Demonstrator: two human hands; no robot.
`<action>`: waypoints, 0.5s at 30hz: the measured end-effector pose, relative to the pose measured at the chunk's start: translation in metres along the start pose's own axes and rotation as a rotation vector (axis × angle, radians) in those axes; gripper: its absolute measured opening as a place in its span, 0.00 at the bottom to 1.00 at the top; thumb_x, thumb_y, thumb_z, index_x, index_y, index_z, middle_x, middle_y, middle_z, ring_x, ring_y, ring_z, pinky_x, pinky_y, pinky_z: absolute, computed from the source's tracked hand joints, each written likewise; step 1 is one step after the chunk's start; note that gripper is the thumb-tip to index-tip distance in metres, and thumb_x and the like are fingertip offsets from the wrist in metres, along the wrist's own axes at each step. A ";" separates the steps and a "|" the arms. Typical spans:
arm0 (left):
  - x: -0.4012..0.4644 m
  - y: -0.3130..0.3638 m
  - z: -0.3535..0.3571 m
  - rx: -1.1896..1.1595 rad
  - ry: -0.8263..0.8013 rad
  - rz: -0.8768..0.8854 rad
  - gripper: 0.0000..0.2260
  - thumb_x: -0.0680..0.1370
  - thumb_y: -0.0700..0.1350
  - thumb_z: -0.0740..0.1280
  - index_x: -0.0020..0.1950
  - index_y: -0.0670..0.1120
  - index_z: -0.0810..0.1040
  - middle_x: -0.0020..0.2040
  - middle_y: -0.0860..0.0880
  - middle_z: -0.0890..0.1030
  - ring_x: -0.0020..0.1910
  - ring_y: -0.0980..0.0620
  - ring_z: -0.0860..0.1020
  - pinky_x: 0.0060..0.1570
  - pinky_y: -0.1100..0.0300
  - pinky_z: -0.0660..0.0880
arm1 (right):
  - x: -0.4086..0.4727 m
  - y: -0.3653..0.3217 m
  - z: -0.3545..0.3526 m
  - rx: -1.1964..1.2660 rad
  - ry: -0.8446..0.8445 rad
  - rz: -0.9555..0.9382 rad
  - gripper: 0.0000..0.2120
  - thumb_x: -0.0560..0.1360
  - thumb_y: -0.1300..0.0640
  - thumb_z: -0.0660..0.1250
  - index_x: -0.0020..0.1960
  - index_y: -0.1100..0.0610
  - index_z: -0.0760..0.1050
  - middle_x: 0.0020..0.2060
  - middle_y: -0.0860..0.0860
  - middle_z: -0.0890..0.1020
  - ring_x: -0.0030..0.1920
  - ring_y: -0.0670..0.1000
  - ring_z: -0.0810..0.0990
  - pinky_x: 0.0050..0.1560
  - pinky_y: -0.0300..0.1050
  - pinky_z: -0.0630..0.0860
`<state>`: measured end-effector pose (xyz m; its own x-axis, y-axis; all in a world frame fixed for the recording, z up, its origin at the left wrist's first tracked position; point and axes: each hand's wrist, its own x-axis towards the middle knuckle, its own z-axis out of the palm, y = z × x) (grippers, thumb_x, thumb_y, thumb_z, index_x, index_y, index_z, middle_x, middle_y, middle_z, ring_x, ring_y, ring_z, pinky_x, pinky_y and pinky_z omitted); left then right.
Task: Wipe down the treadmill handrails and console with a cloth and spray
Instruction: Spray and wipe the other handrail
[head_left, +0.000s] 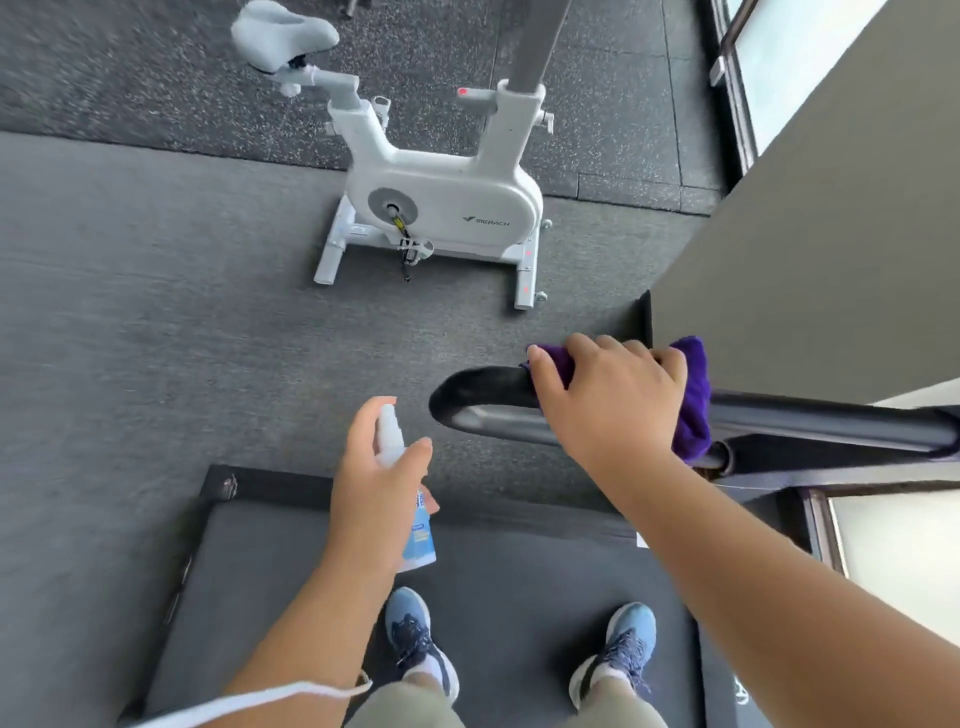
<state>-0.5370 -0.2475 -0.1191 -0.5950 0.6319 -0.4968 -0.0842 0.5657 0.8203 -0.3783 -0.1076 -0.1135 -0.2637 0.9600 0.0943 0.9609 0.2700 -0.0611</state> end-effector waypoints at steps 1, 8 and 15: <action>0.006 -0.006 -0.002 -0.029 -0.019 -0.024 0.18 0.79 0.42 0.67 0.61 0.64 0.73 0.44 0.44 0.79 0.27 0.48 0.77 0.40 0.48 0.81 | 0.002 -0.012 0.002 -0.014 -0.004 0.000 0.26 0.80 0.33 0.50 0.34 0.49 0.70 0.31 0.45 0.73 0.38 0.54 0.69 0.56 0.55 0.64; 0.028 -0.032 -0.017 0.015 0.010 -0.020 0.14 0.78 0.43 0.65 0.58 0.61 0.71 0.39 0.47 0.79 0.26 0.45 0.79 0.32 0.58 0.78 | 0.001 -0.030 0.005 -0.102 0.058 0.083 0.28 0.81 0.35 0.50 0.33 0.51 0.73 0.30 0.46 0.76 0.38 0.55 0.75 0.54 0.54 0.65; 0.040 -0.038 -0.026 -0.098 0.034 -0.100 0.18 0.75 0.41 0.63 0.58 0.63 0.70 0.46 0.47 0.80 0.23 0.49 0.77 0.40 0.48 0.82 | -0.001 -0.032 0.002 -0.066 0.098 0.114 0.27 0.82 0.36 0.51 0.32 0.52 0.70 0.30 0.47 0.76 0.38 0.56 0.75 0.54 0.54 0.66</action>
<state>-0.5782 -0.2575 -0.1625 -0.6063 0.5557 -0.5689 -0.2214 0.5691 0.7919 -0.4096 -0.1168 -0.1138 -0.1463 0.9714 0.1870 0.9884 0.1511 -0.0117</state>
